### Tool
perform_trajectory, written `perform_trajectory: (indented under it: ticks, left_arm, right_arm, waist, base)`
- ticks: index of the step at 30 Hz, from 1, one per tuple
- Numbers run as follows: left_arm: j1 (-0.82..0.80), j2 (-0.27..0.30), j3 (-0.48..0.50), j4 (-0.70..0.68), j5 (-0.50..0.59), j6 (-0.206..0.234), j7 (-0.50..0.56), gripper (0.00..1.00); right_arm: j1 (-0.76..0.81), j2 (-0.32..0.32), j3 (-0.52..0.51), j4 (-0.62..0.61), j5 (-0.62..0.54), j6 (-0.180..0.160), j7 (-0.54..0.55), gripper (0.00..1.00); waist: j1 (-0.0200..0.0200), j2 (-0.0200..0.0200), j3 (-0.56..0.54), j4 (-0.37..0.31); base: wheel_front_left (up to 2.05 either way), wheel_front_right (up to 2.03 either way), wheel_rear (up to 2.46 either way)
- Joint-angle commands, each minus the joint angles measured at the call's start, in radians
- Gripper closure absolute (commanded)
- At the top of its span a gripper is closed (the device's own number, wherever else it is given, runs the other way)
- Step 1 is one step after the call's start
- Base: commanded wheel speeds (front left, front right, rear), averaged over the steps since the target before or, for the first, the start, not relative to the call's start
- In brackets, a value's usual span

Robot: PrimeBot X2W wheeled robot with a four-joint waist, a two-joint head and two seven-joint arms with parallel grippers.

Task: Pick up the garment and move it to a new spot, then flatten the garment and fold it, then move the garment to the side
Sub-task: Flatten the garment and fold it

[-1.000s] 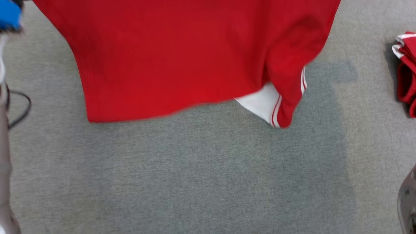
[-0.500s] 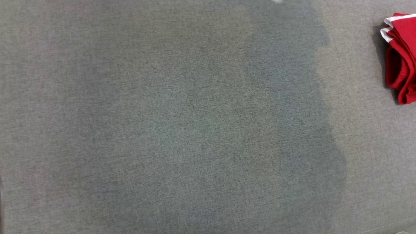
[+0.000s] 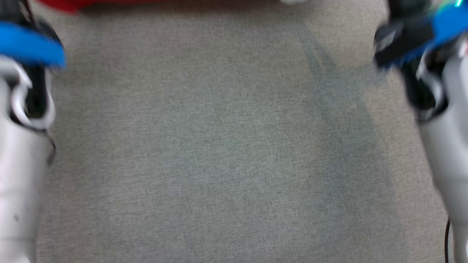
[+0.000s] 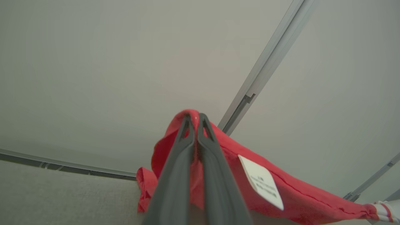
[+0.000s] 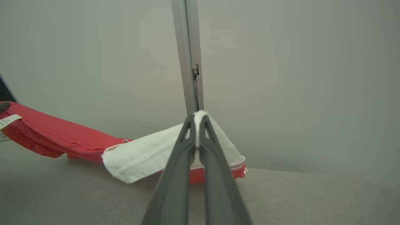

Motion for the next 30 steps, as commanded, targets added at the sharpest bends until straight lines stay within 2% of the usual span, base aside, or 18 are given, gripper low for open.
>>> perform_trajectory:
  ticks: [1, 5, 11, 20, 25, 30]
  left_arm:
    - [0.045, 0.006, -0.015, 0.011, 0.009, -0.004, -0.008, 1.0]
    - [0.199, -0.009, -0.043, 0.041, 0.005, -0.006, -0.027, 1.0]
    - [0.445, -0.037, -0.053, 0.022, -0.018, 0.04, -0.031, 1.0]
    - [0.734, -0.042, -0.092, -0.174, -0.007, 0.148, 0.002, 1.0]
    - [0.829, -0.026, -0.122, -0.269, 0.02, 0.206, 0.04, 1.0]
    - [0.908, -0.002, -0.153, -0.358, 0.043, 0.265, 0.102, 1.0]
  right_arm:
    - [0.066, -0.012, -0.006, -0.017, 0.009, 0.0, 0.01, 1.0]
    - [0.281, -0.016, -0.056, -0.066, 0.026, 0.0, 0.075, 1.0]
    - [0.561, 0.063, -0.206, -0.171, -0.033, 0.0, 0.24, 1.0]
    - [0.861, 0.217, -0.432, -0.459, -0.218, 0.0, 0.536, 1.0]
    - [0.992, 0.238, -0.492, -0.595, -0.267, 0.0, 0.73, 1.0]
    - [1.08, 0.239, -0.511, -0.68, -0.227, 0.0, 0.881, 1.0]
  waist:
    - [0.0, 0.0, -0.026, 0.016]
    - [0.0, 0.0, -0.087, 0.045]
    - [0.0, 0.0, -0.18, 0.07]
    - [0.0, 0.0, -0.253, 0.121]
    - [0.0, 0.0, -0.272, 0.144]
    - [0.0, 0.0, -0.28, 0.153]
  base:
    - [0.0, 0.0, 0.0]
    - [0.0, 0.0, 0.0]
    - [0.0, 0.0, 0.0]
    - [0.0, 0.0, 0.0]
    - [0.0, 0.0, 0.0]
    - [0.0, 0.0, 0.0]
